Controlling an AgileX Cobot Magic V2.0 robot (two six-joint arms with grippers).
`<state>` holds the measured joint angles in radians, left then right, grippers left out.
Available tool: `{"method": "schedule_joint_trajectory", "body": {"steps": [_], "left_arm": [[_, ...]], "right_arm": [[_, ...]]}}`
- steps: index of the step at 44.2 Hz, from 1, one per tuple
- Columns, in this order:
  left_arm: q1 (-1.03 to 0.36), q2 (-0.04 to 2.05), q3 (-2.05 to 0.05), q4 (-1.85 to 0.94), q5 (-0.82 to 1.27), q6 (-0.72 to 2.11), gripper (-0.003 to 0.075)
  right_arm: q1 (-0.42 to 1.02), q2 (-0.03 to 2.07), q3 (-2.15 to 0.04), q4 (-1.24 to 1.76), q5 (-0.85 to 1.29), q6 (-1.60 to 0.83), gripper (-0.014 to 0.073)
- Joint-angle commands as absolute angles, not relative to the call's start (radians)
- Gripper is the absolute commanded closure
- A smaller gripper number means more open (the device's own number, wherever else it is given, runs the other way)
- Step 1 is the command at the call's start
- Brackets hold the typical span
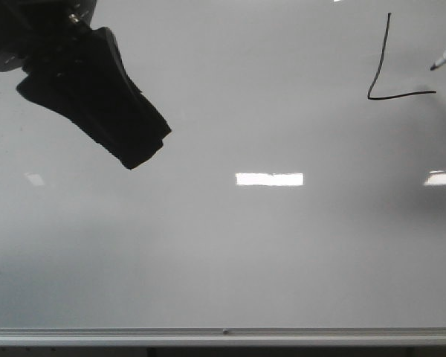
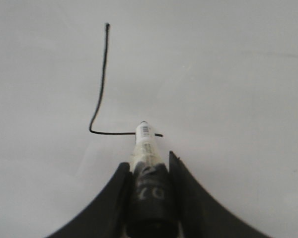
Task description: Write number 4 on whiteboard
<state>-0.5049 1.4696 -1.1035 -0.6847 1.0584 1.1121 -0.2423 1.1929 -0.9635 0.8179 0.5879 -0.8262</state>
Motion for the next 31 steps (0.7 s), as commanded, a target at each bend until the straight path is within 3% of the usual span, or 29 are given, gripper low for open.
{"method": "schedule_joint_trajectory", "body": {"steps": [1, 31], "left_arm": [[-0.513, 1.437, -1.133, -0.735, 1.045, 1.108, 0.0741], [-0.513, 1.437, -1.133, -0.735, 1.045, 1.108, 0.0741]], "right_arm": [[-0.229, 1.157, -1.026, 0.851, 0.551, -0.816, 0.0653], [-0.169, 1.297, -1.109, 0.813, 0.538, -0.794, 0.0653]]}}
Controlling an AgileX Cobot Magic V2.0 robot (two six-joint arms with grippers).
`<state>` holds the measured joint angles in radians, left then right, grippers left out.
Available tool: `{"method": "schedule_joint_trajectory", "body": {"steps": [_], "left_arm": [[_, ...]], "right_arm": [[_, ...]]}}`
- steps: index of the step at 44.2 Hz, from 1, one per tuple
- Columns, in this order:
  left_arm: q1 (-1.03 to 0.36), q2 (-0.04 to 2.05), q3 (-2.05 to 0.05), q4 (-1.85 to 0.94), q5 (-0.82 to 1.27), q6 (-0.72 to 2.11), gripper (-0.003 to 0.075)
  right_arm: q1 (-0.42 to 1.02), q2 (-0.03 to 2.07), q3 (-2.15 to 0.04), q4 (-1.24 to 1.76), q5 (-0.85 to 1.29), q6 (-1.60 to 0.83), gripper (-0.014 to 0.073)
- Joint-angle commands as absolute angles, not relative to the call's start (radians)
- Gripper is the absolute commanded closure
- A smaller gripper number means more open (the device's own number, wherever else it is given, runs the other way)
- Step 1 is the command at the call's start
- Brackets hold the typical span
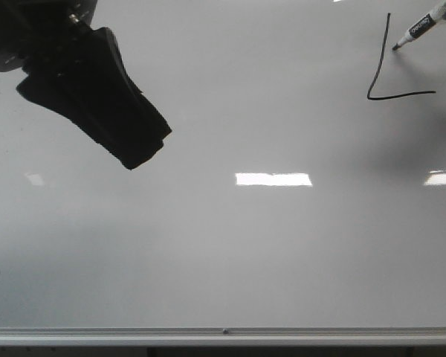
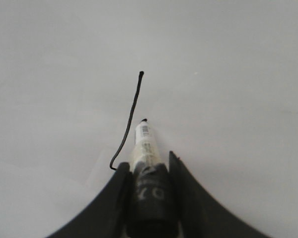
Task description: Write number 4 on whiteboard
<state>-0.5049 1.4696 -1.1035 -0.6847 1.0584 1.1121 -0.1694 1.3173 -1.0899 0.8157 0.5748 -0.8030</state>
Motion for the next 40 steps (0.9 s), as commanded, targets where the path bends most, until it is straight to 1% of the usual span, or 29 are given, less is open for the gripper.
{"method": "schedule_joint_trajectory", "body": {"steps": [1, 11, 18, 23, 27, 33, 36, 39, 40], "left_arm": [[-0.513, 1.437, -1.133, -0.735, 1.045, 1.108, 0.0741], [-0.513, 1.437, -1.133, -0.735, 1.045, 1.108, 0.0741], [-0.513, 1.437, -1.133, -0.735, 1.045, 1.108, 0.0741], [-0.513, 1.437, -1.133, -0.735, 1.045, 1.108, 0.0741], [-0.513, 1.437, -1.133, -0.735, 1.047, 1.108, 0.0741], [-0.513, 1.437, -1.133, -0.749, 1.047, 1.108, 0.0737], [-0.513, 1.437, -1.133, -0.762, 1.04, 1.108, 0.0708], [-0.513, 1.437, -1.133, -0.778, 1.028, 1.108, 0.0631], [-0.513, 1.437, -1.133, -0.783, 1.025, 1.108, 0.0587]], "right_arm": [[-0.169, 1.297, -1.101, 0.802, 0.54, -0.788, 0.0653], [-0.169, 1.297, -0.993, 0.678, 0.549, -0.706, 0.0653], [-0.169, 1.297, -0.898, 0.673, 0.537, -0.704, 0.0653], [-0.169, 1.278, -0.887, 0.674, 0.547, -0.704, 0.0653], [-0.169, 1.228, -0.913, 0.683, 0.602, -0.704, 0.0653], [-0.145, 1.164, -1.006, 0.692, 0.802, -0.705, 0.0653], [-0.108, 1.165, -1.056, 0.673, 0.909, -0.709, 0.0653], [-0.059, 1.169, -1.089, 0.641, 0.981, -0.715, 0.0653], [-0.042, 1.169, -1.095, 0.634, 0.993, -0.718, 0.0653]]}}
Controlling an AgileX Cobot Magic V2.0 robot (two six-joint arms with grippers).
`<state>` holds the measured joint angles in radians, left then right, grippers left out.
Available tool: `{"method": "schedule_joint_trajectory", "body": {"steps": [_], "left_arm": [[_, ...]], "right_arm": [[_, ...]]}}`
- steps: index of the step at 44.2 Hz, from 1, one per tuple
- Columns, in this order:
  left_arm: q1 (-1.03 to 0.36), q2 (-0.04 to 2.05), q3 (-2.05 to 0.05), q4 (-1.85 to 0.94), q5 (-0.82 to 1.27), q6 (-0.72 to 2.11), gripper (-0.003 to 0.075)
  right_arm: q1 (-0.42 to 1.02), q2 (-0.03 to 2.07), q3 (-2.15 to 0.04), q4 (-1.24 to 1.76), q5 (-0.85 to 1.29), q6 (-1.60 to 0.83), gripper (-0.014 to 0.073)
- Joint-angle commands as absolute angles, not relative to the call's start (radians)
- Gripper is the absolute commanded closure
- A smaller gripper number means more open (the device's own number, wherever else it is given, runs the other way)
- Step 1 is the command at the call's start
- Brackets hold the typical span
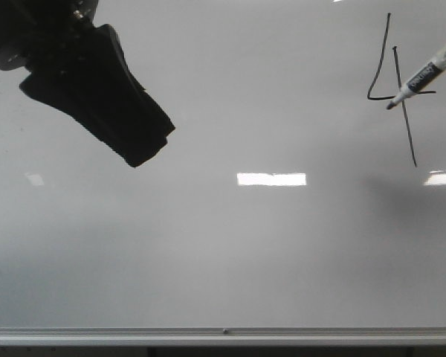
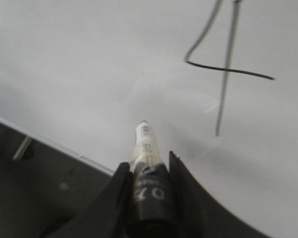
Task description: Write number 4 on whiteboard
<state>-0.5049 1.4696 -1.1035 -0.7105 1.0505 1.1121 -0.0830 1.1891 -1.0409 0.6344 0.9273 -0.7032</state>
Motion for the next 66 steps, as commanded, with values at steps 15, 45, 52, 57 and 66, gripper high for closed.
{"method": "schedule_joint_trajectory", "body": {"steps": [15, 45, 52, 57, 66], "left_arm": [[-0.521, 1.437, -1.133, -0.916, 1.006, 1.25, 0.0169], [-0.57, 1.437, -1.133, -0.949, 0.986, 1.349, 0.0439], [-0.57, 1.437, -1.133, -0.942, 0.991, 1.349, 0.0603], [-0.57, 1.437, -1.133, -0.931, 0.995, 1.349, 0.074], [-0.57, 1.437, -1.133, -0.915, 0.995, 1.349, 0.0741]], "right_arm": [[0.267, 1.248, -1.11, 0.66, 1.032, -0.771, 0.0653], [0.409, 1.298, -1.175, 0.867, 1.096, -0.851, 0.0653], [0.409, 1.298, -1.175, 0.867, 1.097, -0.851, 0.0653], [0.409, 1.298, -1.175, 0.867, 1.085, -0.851, 0.0651], [0.409, 1.297, -1.175, 0.89, 1.047, -0.85, 0.0442]]}}
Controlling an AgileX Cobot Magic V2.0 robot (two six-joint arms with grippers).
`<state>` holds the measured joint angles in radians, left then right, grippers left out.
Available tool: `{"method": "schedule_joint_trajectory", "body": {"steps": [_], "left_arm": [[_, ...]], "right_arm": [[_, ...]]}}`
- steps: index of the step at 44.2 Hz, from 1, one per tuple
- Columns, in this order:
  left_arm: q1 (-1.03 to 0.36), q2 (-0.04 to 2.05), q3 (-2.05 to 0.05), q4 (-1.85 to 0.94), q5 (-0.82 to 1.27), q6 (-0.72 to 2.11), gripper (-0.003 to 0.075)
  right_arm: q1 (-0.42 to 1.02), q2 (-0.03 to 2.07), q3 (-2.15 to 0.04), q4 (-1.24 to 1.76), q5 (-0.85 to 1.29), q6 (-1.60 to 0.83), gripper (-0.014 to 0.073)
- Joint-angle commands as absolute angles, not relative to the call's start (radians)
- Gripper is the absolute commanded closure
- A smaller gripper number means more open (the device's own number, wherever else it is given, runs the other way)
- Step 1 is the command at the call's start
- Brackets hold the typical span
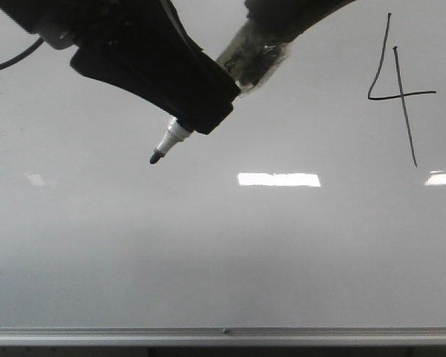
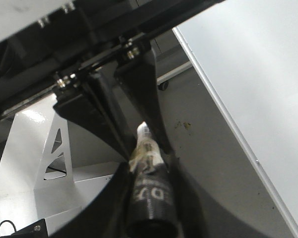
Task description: Write number 4 on whiteboard
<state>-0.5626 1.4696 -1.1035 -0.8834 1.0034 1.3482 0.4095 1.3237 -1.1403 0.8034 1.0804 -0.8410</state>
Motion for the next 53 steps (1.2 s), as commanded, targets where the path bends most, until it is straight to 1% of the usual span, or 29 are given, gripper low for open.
{"method": "schedule_joint_trajectory", "body": {"steps": [1, 3, 5, 7, 10, 14, 18, 22, 25, 27, 33, 40, 46, 53], "left_arm": [[-0.57, 1.437, -1.133, -0.91, 0.995, 1.347, 0.0741], [-0.566, 1.437, -1.133, -0.896, 0.993, 1.345, 0.0741], [-0.566, 1.437, -1.133, -0.873, 0.981, 1.328, 0.0741], [-0.564, 1.437, -1.133, -0.84, 0.954, 1.301, 0.0741], [-0.557, 1.437, -1.133, -0.79, 0.912, 1.25, 0.0741], [-0.529, 1.435, -1.133, -0.746, 0.861, 1.161, 0.0741], [-0.47, 1.425, -1.126, -0.695, 0.805, 1.046, 0.0741], [-0.377, 1.395, -1.087, -0.66, 0.736, 0.927, 0.0741], [-0.302, 1.361, -1.046, -0.653, 0.68, 0.87, 0.0741], [-0.239, 1.327, -1.009, -0.653, 0.634, 0.838, 0.0741], [-0.052, 1.252, -0.903, -0.653, 0.518, 0.746, 0.0741], [0.139, 1.246, -0.861, -0.652, 0.484, 0.71, 0.0741], [0.218, 1.275, -0.867, -0.651, 0.411, 0.701, 0.0741], [0.23, 1.337, -0.867, -0.616, 0.254, 0.719, 0.0741]], "right_arm": [[0.409, 1.295, -1.175, 0.89, 1.042, -0.85, 0.0406], [0.408, 1.289, -1.175, 0.89, 1.029, -0.85, 0.032], [0.402, 1.273, -1.175, 0.889, 1.005, -0.85, 0.0264], [0.391, 1.258, -1.175, 0.884, 0.988, -0.85, 0.0263], [0.362, 1.217, -1.165, 0.872, 0.958, -0.847, 0.0292], [0.308, 1.146, -1.122, 0.87, 0.908, -0.846, 0.0365], [0.257, 1.06, -1.051, 0.87, 0.842, -0.836, 0.0479], [0.208, 0.961, -0.947, 0.87, 0.778, -0.836, 0.0608], [0.177, 0.884, -0.873, 0.87, 0.733, -0.836, 0.0669], [0.161, 0.833, -0.831, 0.87, 0.706, -0.836, 0.0658], [0.128, 0.723, -0.727, 0.87, 0.666, -0.836, 0.0662], [0.126, 0.678, -0.685, 0.872, 0.665, -0.836, 0.0662], [0.126, 0.678, -0.684, 0.88, 0.664, -0.836, 0.0662], [0.126, 0.678, -0.684, 0.881, 0.668, -0.836, 0.0662]]}}
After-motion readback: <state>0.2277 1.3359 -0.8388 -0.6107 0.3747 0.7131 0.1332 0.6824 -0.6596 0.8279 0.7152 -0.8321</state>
